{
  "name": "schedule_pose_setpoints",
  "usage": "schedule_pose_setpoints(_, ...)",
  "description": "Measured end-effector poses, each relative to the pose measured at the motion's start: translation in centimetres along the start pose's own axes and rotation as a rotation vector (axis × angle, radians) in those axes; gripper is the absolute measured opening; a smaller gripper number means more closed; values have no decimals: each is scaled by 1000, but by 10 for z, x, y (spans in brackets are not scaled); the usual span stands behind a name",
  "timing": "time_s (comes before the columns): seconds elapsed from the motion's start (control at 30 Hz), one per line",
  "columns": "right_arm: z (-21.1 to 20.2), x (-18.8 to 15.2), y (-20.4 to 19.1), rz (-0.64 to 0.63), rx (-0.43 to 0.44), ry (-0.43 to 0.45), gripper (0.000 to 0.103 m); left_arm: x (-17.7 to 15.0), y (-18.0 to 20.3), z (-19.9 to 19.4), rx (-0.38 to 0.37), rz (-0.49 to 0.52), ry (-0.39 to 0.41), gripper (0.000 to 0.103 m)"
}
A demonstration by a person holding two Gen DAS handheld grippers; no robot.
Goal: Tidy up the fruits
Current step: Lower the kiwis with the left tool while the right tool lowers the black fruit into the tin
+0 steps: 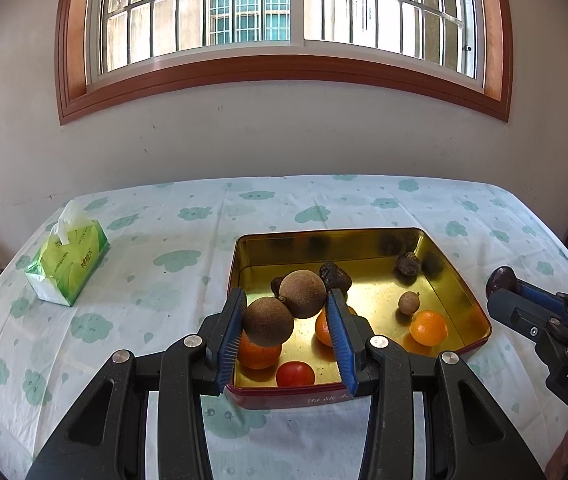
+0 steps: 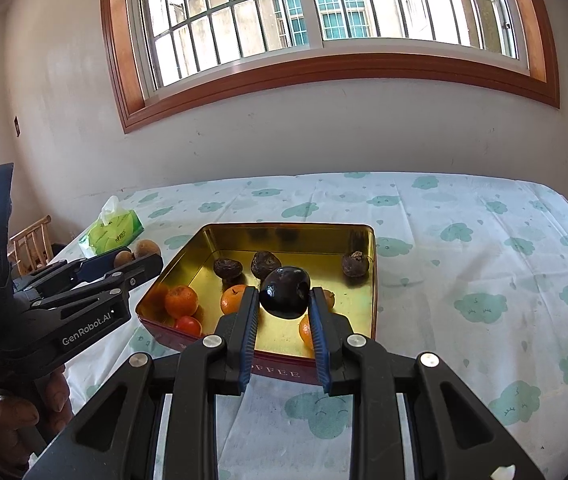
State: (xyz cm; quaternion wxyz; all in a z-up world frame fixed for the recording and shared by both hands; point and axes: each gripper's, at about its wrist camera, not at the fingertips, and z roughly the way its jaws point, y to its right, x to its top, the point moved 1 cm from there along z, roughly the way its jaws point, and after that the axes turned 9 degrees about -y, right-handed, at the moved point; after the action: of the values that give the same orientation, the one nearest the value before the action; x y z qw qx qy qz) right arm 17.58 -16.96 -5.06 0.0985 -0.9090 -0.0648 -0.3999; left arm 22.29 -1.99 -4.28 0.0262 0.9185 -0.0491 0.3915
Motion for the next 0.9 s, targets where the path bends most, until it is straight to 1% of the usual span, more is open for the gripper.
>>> schedule_pose_setpoints(0.7, 24, 6, 5, 14, 1, -11, 24, 11, 0, 28, -2, 11, -16, 42)
schedule_pose_setpoints(0.9, 24, 5, 6, 15, 0, -10, 24, 12, 0, 36, -8, 10, -17, 42)
